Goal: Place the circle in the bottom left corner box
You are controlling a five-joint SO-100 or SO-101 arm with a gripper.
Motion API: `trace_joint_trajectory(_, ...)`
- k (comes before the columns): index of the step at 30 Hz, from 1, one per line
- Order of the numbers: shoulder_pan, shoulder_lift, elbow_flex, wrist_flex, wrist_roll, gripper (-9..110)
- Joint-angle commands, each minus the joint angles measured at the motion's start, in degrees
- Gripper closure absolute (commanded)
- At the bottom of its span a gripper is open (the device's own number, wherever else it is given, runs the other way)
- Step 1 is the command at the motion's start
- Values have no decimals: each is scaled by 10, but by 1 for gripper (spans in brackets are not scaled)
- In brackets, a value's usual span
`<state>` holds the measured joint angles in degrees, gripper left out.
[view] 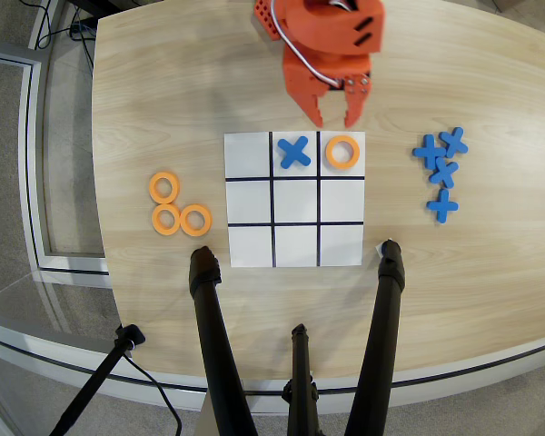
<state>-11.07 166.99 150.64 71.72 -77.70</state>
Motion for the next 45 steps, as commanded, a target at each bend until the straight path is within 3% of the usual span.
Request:
trace_joint_trajectory(1, 33, 153, 136, 7, -45, 90)
trace_joint_trajectory(5, 47, 210, 225, 17, -64, 90)
trace_joint_trajectory(9, 65, 249, 293, 17, -69, 100)
trace_joint_trajectory(18, 217, 253, 329, 35, -106, 102)
trace_joint_trajectory(30, 863, 275, 329, 56, -98, 101)
trace_joint_trajectory(35, 1054, 275, 329, 56, -98, 101)
trace_joint_trajectory(45, 1041, 275, 329, 56, -98, 101)
